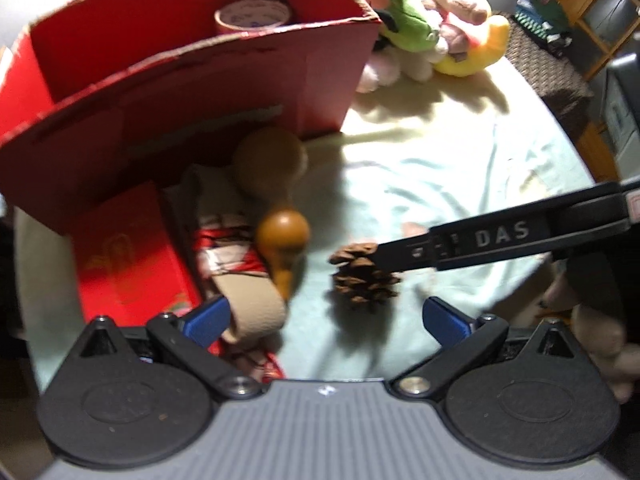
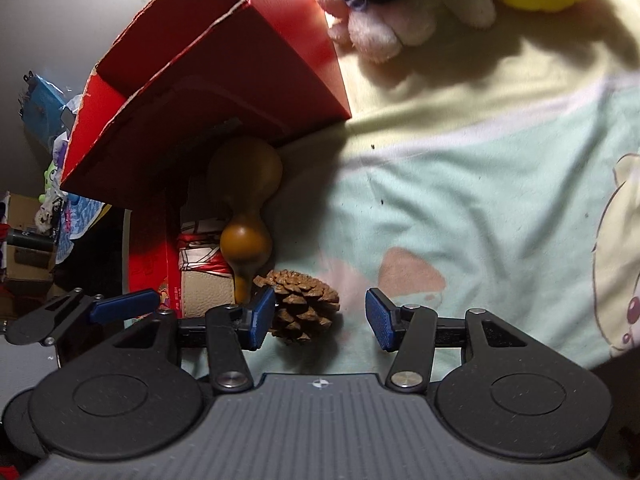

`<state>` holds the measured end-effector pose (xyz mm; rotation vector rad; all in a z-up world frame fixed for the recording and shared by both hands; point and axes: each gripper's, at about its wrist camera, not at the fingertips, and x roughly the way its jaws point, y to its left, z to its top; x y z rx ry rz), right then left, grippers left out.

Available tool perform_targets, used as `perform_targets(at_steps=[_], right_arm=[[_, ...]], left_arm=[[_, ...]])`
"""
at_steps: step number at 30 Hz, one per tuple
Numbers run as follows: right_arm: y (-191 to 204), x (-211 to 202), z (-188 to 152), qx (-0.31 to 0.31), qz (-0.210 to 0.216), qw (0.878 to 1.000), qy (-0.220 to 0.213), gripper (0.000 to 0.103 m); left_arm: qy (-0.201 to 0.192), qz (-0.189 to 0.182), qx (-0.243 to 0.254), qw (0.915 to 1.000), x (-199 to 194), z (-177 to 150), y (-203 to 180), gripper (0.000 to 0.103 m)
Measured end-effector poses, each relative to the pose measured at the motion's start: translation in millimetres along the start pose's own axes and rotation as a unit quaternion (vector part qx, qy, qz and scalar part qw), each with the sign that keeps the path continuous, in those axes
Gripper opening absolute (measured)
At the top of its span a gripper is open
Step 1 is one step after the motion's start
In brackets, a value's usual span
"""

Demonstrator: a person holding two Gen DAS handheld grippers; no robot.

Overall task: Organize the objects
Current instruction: 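Grasp the pine cone on the sheet with the right gripper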

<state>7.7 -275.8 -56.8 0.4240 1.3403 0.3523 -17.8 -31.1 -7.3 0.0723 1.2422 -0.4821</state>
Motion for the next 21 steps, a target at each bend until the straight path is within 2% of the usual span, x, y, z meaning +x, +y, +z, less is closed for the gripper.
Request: perform_targets(at_steps=[6, 9, 14, 16, 19, 21], right_arm=[[-5.0, 5.4, 2.0, 0.021, 0.028, 0.999, 0.008, 0.053], [-6.7, 8.2, 2.7, 0.03, 0.041, 0.999, 0.013, 0.053], [-7.4, 9.8, 4.4, 0.034, 0.056, 0.998, 0.016, 0.053], [-6.8, 10.7, 4.5, 0.032, 0.059, 0.998, 0.017, 0.053], [-5.1, 13.4, 3.8, 0.025, 0.067, 0.997, 0.022, 0.051], [-4.2, 15.3, 4.0, 0.023, 0.075, 0.997, 0.026, 0.048]], left_arm=[[-0.005, -0.064, -0.019, 0.9978, 8.8, -2.6, 2.6, 0.102], [-0.017, -0.064, -0.019, 0.9977, 9.8, -2.2, 0.1, 0.101], [-0.014, -0.083, -0.032, 0.9959, 17.4, 2.0, 2.7, 0.089], [-0.005, -0.09, -0.035, 0.9953, 22.6, 4.0, 3.2, 0.079], [0.0, -0.082, -0.031, 0.9962, 28.4, 5.2, 1.7, 0.067], [0.005, -0.08, -0.027, 0.9964, 31.3, 5.1, 1.0, 0.062]])
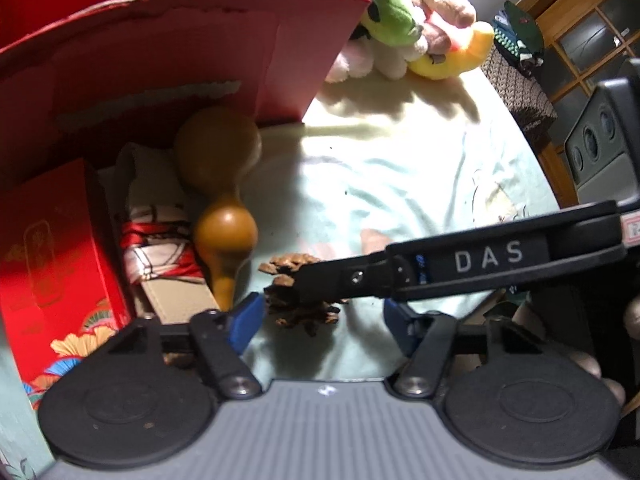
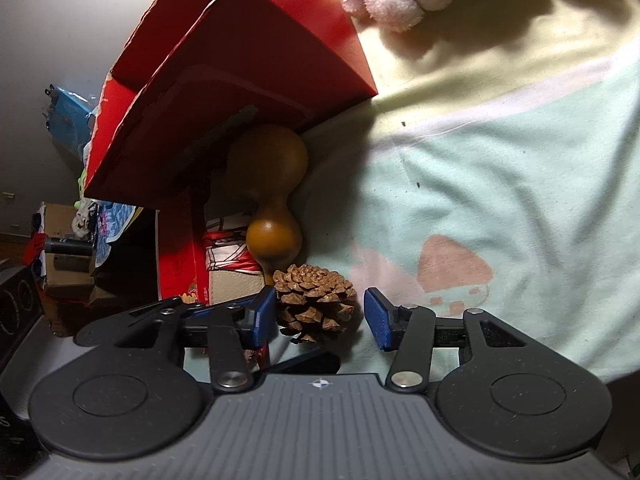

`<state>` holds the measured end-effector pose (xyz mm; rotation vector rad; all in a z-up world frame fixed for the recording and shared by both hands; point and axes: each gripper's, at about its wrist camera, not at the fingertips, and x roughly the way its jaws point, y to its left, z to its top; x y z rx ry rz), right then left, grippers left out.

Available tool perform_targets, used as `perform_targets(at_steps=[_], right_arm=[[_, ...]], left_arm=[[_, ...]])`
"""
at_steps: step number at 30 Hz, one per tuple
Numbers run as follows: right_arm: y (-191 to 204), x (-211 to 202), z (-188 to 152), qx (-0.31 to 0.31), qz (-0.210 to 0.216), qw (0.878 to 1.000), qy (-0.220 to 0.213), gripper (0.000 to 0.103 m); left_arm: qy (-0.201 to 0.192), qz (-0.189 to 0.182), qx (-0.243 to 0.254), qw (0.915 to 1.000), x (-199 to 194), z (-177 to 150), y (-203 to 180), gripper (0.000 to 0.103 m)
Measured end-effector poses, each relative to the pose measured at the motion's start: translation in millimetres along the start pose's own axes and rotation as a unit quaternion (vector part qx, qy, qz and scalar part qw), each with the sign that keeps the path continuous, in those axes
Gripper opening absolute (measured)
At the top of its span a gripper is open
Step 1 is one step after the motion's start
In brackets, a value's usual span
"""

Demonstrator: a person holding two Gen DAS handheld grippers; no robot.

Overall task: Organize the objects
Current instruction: 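Grasp the pine cone on the sheet with the right gripper, then lift the pine cone with the right gripper and carry it into the red box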

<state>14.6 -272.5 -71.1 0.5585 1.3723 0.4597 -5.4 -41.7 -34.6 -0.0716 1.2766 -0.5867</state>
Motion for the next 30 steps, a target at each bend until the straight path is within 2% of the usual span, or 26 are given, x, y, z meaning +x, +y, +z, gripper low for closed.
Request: perform_targets(at_steps=[5, 16, 23, 30], right_arm=[[2.1, -1.7, 1.1, -0.011, -0.006, 1.0, -0.005, 0.045], [14.9, -21.0, 5.6, -0.027, 0.006, 0.999, -0.023, 0.045], [42.3, -55.7, 19.7, -0.066, 0.018, 0.996, -0.058, 0.045], [85.0, -81.5, 49.2, -0.139, 0.008, 0.985, -0.102, 0.045]], left_arm=[[-0.002, 0.004, 0.009, 1.0, -1.4, -1.3, -1.5, 0.057], [-0.032, 0.001, 0.045, 0.9985, -26.7, 4.5, -14.0, 0.057], [-0.076, -0.008, 0.085, 0.9934, -66.4, 20.5, -25.5, 0.057], [-0.131, -0.014, 0.107, 0.9855, -104.4, 52.5, -24.8, 0.057]])
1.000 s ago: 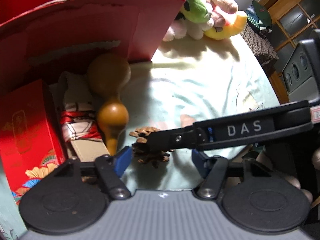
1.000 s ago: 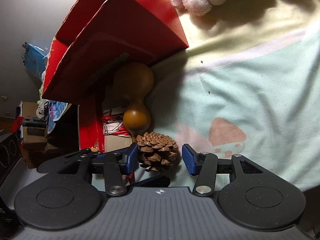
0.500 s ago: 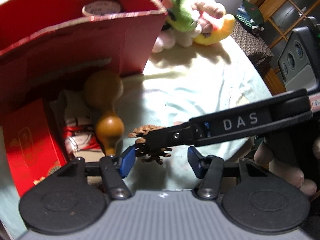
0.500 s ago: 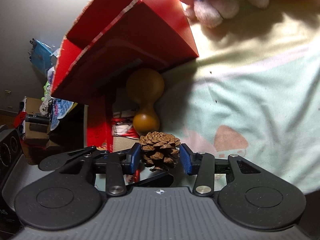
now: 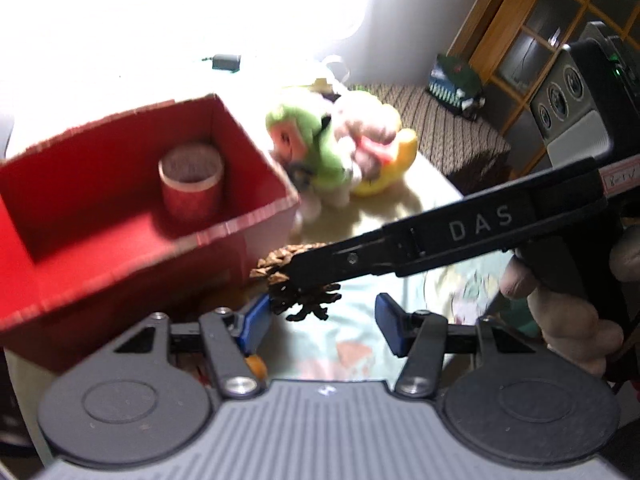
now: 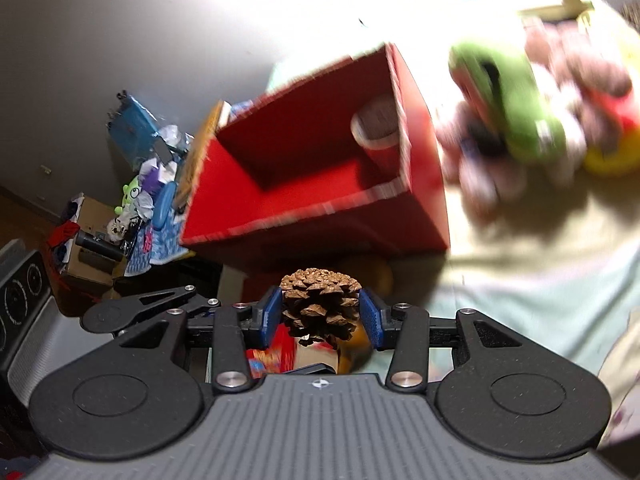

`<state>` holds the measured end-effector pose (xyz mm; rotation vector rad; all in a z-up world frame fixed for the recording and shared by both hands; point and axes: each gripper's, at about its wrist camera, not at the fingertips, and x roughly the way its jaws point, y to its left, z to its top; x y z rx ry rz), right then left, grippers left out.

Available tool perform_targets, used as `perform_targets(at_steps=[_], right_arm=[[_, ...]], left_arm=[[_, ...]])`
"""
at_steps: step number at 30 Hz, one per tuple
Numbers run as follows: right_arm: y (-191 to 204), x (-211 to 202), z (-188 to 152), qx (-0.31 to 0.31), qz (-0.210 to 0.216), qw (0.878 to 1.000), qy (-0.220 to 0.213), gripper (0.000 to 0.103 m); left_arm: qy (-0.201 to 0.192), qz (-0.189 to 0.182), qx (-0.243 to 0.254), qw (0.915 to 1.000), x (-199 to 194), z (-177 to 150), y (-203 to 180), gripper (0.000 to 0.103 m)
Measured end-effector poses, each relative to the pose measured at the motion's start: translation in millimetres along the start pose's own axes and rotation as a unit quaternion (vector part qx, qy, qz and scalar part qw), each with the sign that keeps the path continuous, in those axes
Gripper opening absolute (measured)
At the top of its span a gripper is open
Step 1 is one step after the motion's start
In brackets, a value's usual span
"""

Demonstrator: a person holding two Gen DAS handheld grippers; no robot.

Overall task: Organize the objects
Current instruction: 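Lift the pine cone with the right gripper and carry it into the red box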

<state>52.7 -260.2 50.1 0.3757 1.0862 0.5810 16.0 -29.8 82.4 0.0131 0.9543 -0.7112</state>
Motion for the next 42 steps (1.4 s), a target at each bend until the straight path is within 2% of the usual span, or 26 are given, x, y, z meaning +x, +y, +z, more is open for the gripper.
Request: perform_targets(at_steps=[4, 9, 15, 20, 33, 42], right_arm=[[10.7, 4.1, 27.5, -0.035, -0.007, 0.999, -0.008, 0.045], [18.3, 20.6, 52.1, -0.061, -0.03, 0.998, -0.009, 0.045], [9.7, 43.3, 69.1, -0.065, -0.054, 0.996, 0.006, 0.045], [6.7, 57.9, 77.5, -0.072, -0.067, 0.995, 0.019, 0.045], [-1.8, 86.1, 84.0, -0.091, -0.11, 0.988, 0.058, 0.046], [11.6, 109.5, 92.5, -0.152, -0.157, 0.97, 0.104, 0.043]], left_arm=[[-0.025, 0.006, 0.009, 0.9996, -5.4, 24.0, 14.4, 0.054], [-0.028, 0.009, -0.005, 0.9996, 6.7, 45.7, 37.2, 0.054], [-0.025, -0.021, -0.05, 0.9982, 27.2, 48.5, 67.0, 0.053], [-0.034, -0.027, -0.077, 0.9961, 39.0, 51.3, 82.6, 0.053], [0.006, -0.05, -0.114, 0.9922, 81.8, 50.7, 103.9, 0.053], [0.026, -0.053, -0.127, 0.9901, 99.5, 47.1, 111.9, 0.053]])
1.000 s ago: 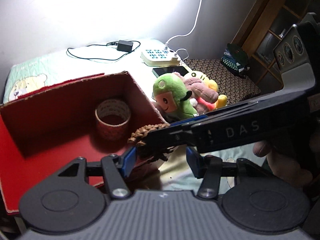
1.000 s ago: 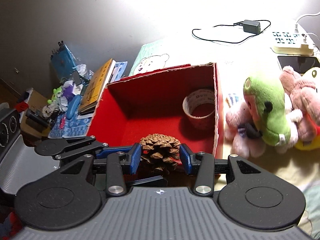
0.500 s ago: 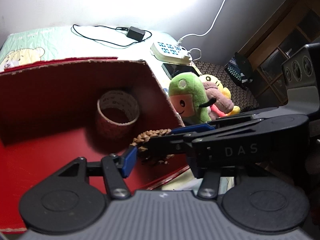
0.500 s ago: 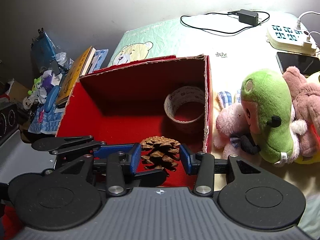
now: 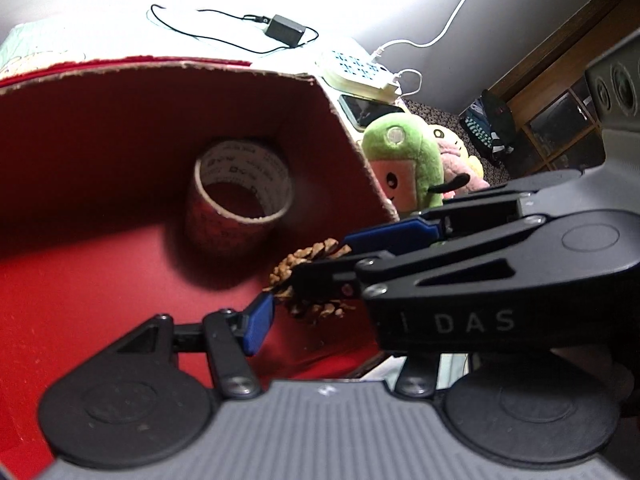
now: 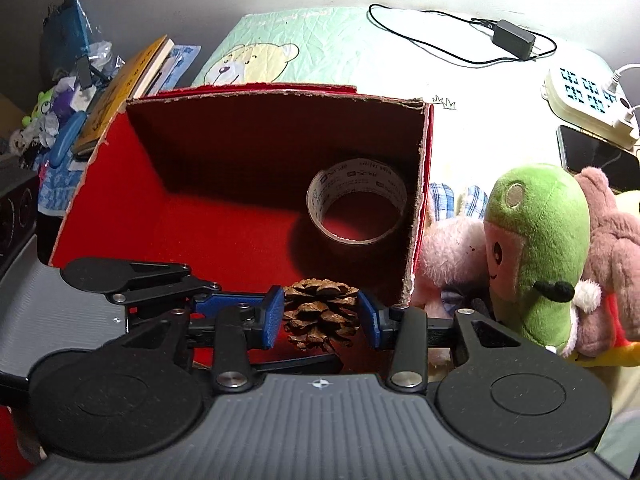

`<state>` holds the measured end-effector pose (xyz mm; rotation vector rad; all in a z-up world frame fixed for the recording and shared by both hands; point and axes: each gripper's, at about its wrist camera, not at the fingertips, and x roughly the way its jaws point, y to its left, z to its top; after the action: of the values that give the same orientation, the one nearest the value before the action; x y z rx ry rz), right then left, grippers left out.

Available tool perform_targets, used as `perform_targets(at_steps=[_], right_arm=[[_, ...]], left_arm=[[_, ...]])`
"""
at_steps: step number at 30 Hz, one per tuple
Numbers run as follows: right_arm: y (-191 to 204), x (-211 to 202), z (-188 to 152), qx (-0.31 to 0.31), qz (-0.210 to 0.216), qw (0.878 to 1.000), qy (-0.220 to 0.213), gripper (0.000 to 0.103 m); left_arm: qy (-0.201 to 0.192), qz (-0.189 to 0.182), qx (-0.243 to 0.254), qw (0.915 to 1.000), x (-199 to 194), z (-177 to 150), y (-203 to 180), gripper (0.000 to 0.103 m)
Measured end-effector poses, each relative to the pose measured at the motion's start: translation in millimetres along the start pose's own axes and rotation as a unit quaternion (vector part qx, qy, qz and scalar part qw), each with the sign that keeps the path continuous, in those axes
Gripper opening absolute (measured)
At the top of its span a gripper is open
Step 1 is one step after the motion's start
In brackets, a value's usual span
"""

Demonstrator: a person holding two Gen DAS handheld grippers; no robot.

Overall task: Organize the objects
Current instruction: 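Lift the pine cone with the right gripper and carry it into the red box, then lower the pine cone onto the box floor and open the right gripper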

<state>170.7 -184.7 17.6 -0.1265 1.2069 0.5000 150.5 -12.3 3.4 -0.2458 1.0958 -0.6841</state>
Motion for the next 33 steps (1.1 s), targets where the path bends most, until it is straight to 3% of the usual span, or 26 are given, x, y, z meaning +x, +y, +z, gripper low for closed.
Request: perform_targets(at_steps=[6, 15, 19, 25, 33], right_arm=[[2.8, 7.9, 3.0, -0.012, -0.01, 1.0, 0.018, 0.043], [4.6, 6.9, 2.6, -0.015, -0.013, 1.0, 0.004, 0.044], [3.9, 5.3, 0.0, -0.006, -0.009, 1.0, -0.008, 0.044], [4.3, 2.5, -6.0, 0.007, -0.007, 1.0, -0.022, 0.045], [4.2, -0.2, -11.9, 0.018, -0.007, 0.999, -0.032, 0.045]], left_arm=[[0.007, 0.003, -0.006, 0.9999, 4.2, -1.4, 6.2, 0.054], [0.012, 0.019, -0.008, 0.9997, 6.9, 0.5, 10.0, 0.054], [0.006, 0.045, -0.003, 0.9989, 0.9, 0.1, 6.3, 0.055], [-0.011, 0.116, 0.021, 0.993, -11.2, -4.0, -4.8, 0.058], [-0.014, 0.15, 0.021, 0.9883, -17.7, -8.0, -7.2, 0.059]])
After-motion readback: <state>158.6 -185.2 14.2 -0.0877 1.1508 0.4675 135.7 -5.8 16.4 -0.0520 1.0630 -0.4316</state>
